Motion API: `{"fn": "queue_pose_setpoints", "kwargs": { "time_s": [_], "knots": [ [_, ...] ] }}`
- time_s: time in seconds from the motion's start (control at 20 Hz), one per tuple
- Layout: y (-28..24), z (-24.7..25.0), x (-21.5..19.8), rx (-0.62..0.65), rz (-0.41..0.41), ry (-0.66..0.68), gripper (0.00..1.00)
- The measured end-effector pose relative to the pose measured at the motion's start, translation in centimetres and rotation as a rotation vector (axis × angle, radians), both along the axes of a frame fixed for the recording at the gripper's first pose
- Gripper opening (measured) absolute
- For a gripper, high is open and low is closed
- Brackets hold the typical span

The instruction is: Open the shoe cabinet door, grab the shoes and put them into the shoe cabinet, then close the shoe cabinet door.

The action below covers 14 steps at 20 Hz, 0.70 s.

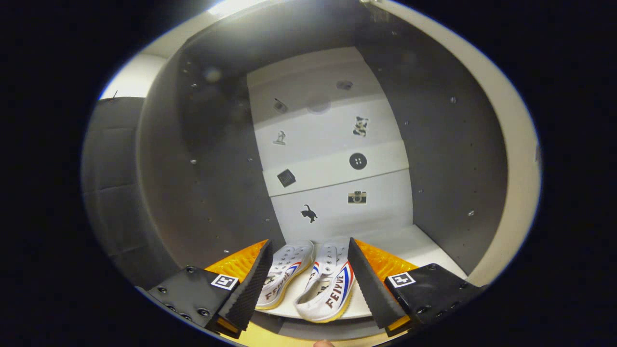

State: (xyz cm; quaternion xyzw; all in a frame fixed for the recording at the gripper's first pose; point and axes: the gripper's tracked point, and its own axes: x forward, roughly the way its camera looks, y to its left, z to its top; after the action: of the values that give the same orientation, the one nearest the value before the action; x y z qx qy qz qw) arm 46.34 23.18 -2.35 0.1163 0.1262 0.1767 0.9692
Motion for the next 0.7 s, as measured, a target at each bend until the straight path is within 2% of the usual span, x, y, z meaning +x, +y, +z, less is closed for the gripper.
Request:
{"fn": "queue_pose_setpoints", "kwargs": {
  "time_s": [0.3, 0.7],
  "knots": [
    [-0.8, 6.4, -11.2, -0.072, 0.045, -0.122, 0.97],
    [-4.6, 11.5, -25.2, -0.02, 0.091, -0.139, 0.97]
  ]
}}
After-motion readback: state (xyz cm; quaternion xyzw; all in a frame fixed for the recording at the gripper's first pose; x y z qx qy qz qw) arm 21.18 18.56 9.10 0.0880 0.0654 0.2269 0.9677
